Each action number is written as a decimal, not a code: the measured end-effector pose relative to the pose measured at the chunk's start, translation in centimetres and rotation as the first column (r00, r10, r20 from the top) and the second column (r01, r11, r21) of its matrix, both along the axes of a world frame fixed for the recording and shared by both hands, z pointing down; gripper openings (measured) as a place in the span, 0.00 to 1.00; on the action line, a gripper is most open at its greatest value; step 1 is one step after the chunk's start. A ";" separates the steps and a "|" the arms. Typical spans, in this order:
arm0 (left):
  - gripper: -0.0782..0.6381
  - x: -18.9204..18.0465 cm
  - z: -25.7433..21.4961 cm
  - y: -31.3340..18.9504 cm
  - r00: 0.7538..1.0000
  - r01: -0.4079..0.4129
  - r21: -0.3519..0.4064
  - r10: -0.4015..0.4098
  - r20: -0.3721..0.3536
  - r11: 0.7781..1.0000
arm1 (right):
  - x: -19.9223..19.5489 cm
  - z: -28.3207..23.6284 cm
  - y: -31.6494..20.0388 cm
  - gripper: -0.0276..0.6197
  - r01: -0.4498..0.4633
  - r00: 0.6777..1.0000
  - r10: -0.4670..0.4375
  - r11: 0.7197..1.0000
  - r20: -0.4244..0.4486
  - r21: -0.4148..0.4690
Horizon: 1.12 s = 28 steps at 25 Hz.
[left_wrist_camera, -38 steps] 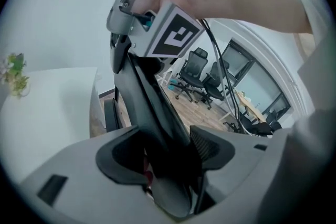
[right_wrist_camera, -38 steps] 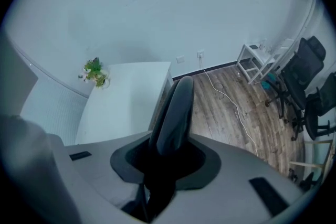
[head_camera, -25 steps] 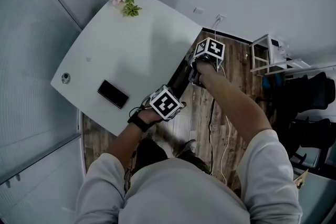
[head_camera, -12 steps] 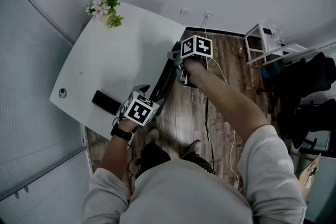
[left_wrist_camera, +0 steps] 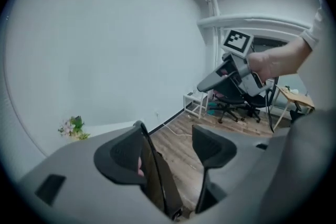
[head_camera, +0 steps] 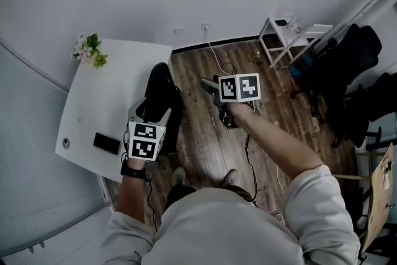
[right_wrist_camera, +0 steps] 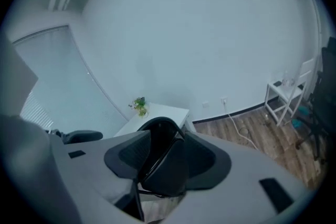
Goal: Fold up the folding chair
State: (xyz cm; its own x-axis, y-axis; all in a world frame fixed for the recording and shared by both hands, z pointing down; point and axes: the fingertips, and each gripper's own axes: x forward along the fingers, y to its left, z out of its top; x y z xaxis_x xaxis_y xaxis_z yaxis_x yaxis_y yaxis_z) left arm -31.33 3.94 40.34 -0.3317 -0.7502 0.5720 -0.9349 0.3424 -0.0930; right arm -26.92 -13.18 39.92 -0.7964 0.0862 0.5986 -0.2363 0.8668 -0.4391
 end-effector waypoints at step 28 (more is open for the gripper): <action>0.12 25.3 -8.1 -12.4 0.957 -0.289 0.315 0.278 0.081 0.904 | 38.5 -9.1 -6.9 0.07 -0.343 0.911 0.134 0.772 0.390 0.535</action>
